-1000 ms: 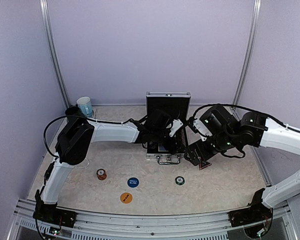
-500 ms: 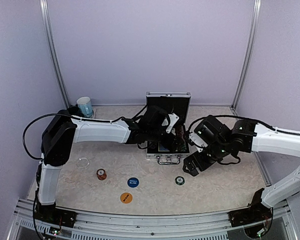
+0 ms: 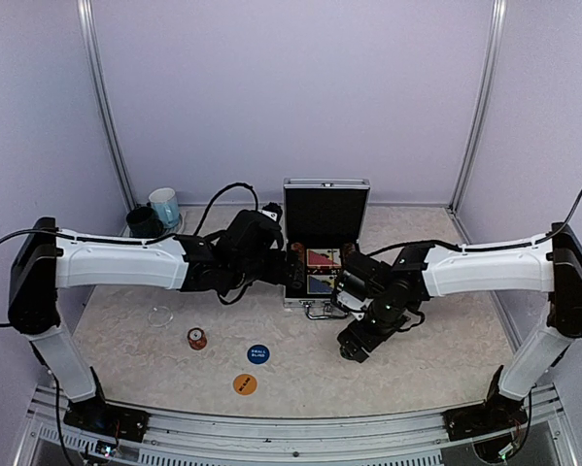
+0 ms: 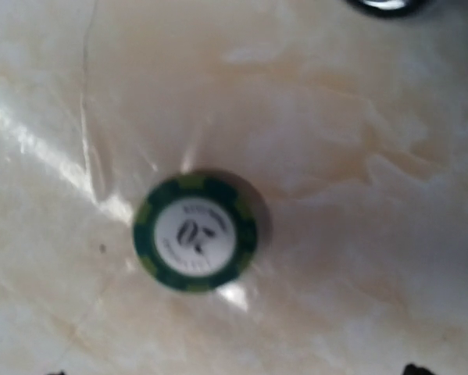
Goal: Pack up texas hold em set
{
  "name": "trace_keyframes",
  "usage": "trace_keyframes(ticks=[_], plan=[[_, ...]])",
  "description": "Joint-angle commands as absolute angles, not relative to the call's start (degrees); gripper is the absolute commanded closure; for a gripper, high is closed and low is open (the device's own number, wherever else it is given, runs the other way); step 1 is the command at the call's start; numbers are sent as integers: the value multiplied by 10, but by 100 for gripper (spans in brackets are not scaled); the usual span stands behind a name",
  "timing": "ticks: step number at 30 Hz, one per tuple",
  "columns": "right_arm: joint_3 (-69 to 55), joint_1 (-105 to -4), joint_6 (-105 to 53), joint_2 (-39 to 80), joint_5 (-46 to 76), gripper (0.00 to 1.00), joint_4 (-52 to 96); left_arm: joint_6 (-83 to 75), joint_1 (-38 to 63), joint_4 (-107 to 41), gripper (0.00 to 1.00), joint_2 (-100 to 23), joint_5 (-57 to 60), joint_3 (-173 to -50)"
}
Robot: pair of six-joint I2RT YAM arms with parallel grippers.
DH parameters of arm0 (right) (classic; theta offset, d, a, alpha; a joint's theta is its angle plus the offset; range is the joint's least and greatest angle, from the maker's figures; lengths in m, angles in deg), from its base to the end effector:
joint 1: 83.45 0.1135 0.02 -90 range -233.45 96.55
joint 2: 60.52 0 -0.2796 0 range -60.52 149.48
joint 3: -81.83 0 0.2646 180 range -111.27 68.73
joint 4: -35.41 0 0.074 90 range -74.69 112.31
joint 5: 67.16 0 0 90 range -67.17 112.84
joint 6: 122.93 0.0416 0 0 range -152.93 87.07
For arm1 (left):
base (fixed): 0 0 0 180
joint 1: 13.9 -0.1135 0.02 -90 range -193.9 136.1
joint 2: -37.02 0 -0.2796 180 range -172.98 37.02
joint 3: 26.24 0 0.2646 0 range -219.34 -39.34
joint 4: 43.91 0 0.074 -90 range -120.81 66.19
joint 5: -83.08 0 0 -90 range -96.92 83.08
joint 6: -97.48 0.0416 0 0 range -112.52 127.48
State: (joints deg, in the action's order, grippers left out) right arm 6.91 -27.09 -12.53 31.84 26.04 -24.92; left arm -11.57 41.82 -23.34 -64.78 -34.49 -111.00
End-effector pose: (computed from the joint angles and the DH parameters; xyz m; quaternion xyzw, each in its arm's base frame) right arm 0.1728 0.2555 0.2006 -0.3040 0.9463 0.0443 0.1007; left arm 0.2513 -0.3345 0.2420 0.1743 0.8603 -0.0904 0.4705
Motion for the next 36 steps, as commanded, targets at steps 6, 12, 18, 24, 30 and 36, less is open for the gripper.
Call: trace_keyframes(ticks=[6,12,18,24,30,36], plan=[[0,-250,-154,398,257,13,-286,-206,419,-220,1,-518,-428,-983],[-12,-246,-162,433,248,18,-286,-223,420,-220,1,-455,-440,-928],[-24,-246,-169,454,243,22,-288,-230,420,-222,1,-421,-445,-898],[-28,-246,-175,470,246,23,-288,-234,420,-234,1,-400,-448,-881],[-25,-246,-181,482,244,27,-284,-238,419,-243,1,-396,-441,-873],[-19,-250,-187,489,236,29,-281,-245,420,-248,1,-400,-439,-866]])
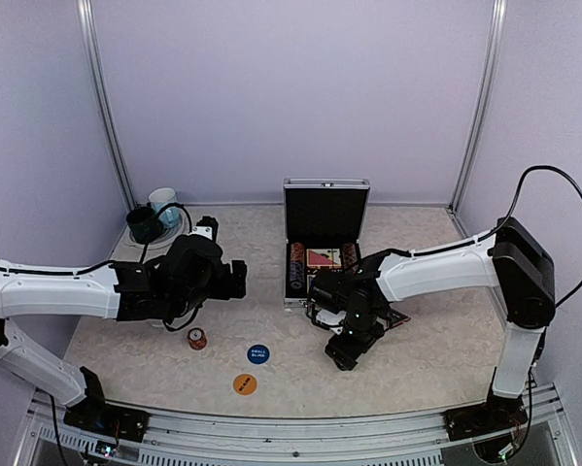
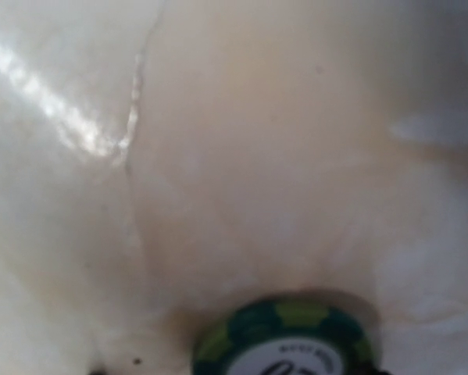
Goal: Pack up texas hold em set
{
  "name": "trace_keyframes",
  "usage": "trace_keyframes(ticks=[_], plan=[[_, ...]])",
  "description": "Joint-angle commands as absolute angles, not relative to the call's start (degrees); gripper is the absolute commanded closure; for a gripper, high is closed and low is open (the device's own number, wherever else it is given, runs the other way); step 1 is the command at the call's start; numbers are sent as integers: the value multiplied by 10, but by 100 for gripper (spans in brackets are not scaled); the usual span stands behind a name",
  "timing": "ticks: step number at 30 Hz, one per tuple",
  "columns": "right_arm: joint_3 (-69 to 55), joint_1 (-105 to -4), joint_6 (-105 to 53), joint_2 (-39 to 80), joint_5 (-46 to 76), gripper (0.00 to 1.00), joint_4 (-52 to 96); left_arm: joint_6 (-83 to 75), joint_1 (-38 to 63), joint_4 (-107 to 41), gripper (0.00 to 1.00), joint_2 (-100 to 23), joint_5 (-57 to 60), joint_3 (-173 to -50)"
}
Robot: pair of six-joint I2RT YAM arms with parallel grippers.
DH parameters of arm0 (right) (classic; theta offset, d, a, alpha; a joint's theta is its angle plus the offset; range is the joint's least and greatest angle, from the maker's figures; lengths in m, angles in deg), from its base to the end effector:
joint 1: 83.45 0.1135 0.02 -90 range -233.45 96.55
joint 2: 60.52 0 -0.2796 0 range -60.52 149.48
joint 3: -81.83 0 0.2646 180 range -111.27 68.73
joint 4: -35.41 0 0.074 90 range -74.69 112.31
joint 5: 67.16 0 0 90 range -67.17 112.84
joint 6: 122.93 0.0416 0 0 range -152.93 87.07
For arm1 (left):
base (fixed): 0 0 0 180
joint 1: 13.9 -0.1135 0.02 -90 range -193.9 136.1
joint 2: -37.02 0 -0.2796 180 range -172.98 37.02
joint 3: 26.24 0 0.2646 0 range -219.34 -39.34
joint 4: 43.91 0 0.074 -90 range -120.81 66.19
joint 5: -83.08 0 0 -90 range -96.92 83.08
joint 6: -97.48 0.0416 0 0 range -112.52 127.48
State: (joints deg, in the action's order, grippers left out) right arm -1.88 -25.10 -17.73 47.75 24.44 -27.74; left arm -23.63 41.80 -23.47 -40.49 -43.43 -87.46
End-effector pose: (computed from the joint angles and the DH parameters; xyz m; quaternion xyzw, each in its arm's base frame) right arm 0.1862 0.2998 0.1535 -0.3674 0.9298 0.0008 0.0244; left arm 0.1893 -0.2336 0.2480 0.0436 0.8593 -0.0891 0.5017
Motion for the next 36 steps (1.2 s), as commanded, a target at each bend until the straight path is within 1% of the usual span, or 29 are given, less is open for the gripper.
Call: trace_keyframes(ticks=[1,18,22,30,36], plan=[[-18,-251,-189,489,234,30,-280,-246,420,-249,1,-399,-439,-865],[-32,-264,-194,508,255,38,-278,-250,420,-251,1,-393,-442,-853],[-32,-267,-193,508,257,38,-277,-251,420,-252,1,-393,-441,-851],[-34,-275,-188,508,264,33,-269,-252,420,-255,1,-394,-438,-849],[-36,-277,-194,510,249,33,-259,-252,419,-256,1,-394,-437,-847]])
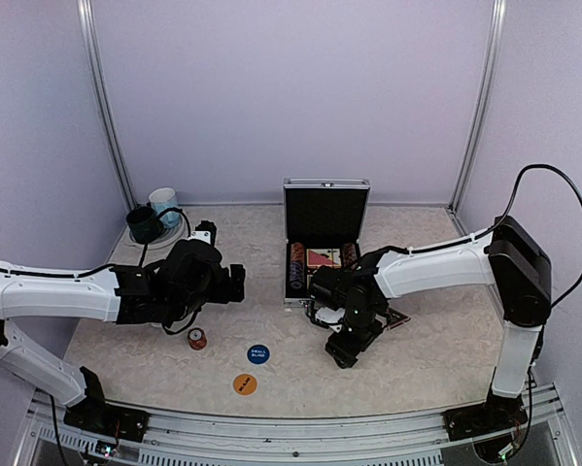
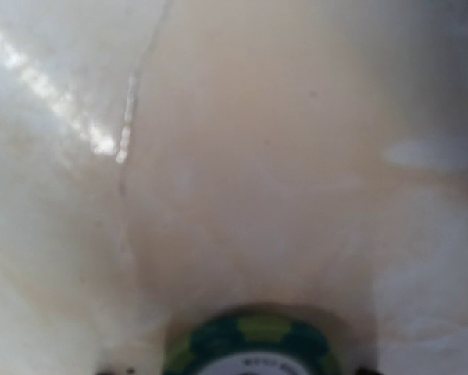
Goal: Pack up texas hold em set
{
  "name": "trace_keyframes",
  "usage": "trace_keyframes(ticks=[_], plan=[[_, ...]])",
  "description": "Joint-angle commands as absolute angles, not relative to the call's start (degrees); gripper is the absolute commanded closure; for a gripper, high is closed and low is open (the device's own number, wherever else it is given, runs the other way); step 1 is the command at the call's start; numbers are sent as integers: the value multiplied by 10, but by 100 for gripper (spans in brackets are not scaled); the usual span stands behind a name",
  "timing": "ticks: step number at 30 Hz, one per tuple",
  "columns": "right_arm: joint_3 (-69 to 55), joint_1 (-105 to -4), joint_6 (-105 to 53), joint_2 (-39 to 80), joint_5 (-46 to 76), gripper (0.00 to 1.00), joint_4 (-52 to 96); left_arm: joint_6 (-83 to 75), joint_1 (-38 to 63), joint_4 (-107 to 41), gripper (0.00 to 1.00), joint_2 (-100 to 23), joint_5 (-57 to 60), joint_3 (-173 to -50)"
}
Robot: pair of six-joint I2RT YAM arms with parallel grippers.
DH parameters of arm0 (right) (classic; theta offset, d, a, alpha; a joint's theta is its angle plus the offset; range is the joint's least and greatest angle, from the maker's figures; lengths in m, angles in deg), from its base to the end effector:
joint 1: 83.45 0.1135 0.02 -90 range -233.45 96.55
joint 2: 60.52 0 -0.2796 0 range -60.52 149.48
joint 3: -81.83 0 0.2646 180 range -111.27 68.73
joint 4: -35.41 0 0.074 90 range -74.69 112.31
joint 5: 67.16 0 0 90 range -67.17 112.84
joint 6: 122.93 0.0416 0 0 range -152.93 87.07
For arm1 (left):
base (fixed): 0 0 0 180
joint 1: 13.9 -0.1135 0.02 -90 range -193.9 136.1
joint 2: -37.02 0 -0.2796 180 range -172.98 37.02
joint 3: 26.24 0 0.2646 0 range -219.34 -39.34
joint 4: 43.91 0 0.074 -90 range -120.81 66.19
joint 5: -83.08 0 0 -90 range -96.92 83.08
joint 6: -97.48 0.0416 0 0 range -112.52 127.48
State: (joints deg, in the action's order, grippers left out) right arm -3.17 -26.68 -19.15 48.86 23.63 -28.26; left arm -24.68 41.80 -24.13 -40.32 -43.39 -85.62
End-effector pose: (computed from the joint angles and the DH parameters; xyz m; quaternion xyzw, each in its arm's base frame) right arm 0.1965 0.2989 0.1525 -0.3662 0.9303 0.0042 0.0179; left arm 0.1869 -0.2301 0.2389 0.0390 0.8629 -0.0879 0.4962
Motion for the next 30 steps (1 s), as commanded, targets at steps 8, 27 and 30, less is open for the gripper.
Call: trace_keyframes(ticks=[8,27,30], plan=[[-36,-277,-199,515,243,38,-256,-253,419,-257,1,-395,-436,-847],[-34,-273,-205,490,245,65,-258,-255,420,-260,1,-404,-420,-848],[-41,-268,-209,477,253,65,-256,-257,420,-260,1,-410,-405,-851]])
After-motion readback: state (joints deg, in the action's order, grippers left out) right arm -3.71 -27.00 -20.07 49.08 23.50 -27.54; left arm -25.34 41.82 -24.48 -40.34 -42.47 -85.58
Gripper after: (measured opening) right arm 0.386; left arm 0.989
